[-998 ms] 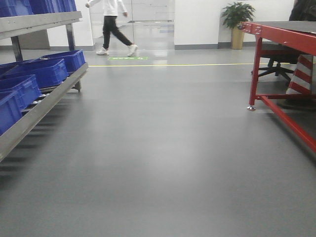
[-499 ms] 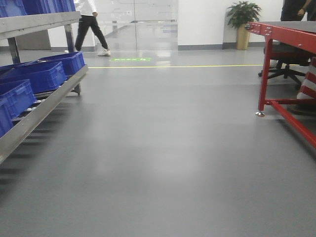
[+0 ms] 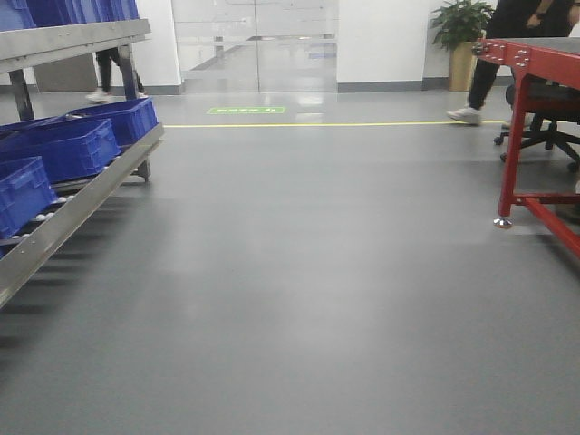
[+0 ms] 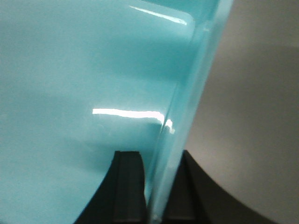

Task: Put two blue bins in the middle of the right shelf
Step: 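Drive across the floor carrying the teal bin in both grippers, then turn and drive up to the other shelf rack with the bin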

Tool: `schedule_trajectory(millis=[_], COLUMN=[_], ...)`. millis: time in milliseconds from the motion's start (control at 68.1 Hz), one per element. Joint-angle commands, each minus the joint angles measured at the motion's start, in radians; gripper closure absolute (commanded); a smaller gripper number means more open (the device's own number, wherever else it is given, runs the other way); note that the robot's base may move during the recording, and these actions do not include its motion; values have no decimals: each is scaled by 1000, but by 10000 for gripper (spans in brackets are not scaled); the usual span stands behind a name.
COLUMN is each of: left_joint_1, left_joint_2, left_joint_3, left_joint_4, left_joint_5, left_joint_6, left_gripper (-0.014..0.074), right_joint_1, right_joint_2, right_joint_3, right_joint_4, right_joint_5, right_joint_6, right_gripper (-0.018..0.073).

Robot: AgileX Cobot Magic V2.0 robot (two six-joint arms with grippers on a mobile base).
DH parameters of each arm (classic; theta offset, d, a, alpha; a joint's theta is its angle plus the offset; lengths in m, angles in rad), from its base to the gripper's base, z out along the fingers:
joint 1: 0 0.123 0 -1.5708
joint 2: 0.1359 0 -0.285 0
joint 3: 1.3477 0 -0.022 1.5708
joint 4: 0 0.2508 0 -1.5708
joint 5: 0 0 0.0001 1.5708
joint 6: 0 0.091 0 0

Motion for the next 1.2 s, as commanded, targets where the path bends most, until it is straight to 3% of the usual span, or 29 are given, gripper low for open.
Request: schedule_trajectory(millis=[0, 1189], left_joint_1=[-13, -13], left_joint_2=[-15, -15], left_joint_3=[-12, -12], left_joint_4=[-60, -60], left_joint_5=[-72, -72], left_joint_6=[-8, -8], left_gripper=[707, 707], right_joint_1=[3, 3], right_joint_2=[-5, -3], right_joint_3=[-8, -8], right_joint_4=[20, 20], right_joint_5=[-30, -32], right_joint_6=[-32, -32], right_gripper=[713, 713])
